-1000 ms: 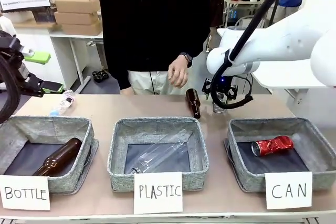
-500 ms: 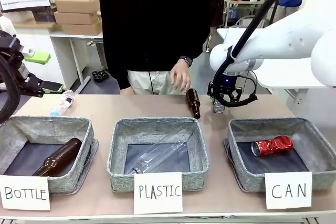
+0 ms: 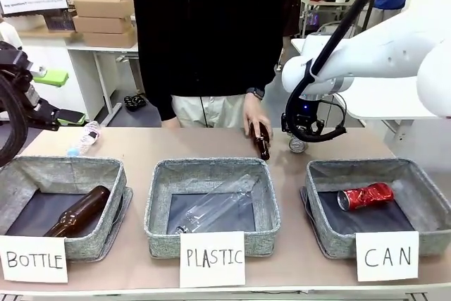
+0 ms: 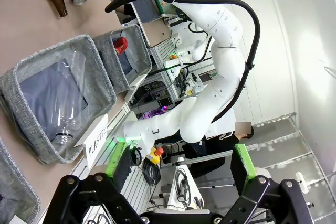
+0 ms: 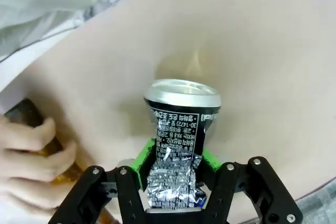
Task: Sort the can waste into the basket.
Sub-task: Pick up the can waste from the table and place it in the right Fabric basket.
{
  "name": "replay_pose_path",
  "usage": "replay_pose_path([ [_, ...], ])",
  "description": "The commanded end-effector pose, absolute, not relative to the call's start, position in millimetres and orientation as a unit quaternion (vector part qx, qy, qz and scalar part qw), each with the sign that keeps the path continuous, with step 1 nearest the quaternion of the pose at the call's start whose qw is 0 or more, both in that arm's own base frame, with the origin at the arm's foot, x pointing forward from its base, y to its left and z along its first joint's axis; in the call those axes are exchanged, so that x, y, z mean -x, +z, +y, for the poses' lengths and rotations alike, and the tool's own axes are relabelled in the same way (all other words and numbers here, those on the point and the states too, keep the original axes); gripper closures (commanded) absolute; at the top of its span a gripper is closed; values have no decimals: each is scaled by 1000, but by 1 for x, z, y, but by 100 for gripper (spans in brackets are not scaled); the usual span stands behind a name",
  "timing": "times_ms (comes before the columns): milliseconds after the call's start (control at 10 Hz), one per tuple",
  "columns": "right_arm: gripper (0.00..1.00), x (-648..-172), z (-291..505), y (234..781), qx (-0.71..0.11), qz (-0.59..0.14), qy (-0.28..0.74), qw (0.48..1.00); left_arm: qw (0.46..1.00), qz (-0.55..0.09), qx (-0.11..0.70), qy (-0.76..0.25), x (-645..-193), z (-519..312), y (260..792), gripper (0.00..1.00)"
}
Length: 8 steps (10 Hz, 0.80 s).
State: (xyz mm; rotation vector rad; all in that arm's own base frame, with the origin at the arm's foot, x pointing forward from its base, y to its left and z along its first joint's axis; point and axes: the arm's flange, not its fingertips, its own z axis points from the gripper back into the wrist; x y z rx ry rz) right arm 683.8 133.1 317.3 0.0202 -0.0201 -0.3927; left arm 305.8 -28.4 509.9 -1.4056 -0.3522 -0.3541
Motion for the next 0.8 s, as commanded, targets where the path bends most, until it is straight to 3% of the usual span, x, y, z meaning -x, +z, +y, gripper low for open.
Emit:
replay_pose_path([
  [0,100,-687,127,323,-19,-5,-192,981,728,-165,645,-164,-305,-29,512,0],
  [400,100,-678,120,341,-26,3,-187,982,728,-165,645,-164,-305,-29,512,0],
  [700,100,-591,118,447,-51,23,-140,989,728,-165,645,-164,-305,-29,512,0],
])
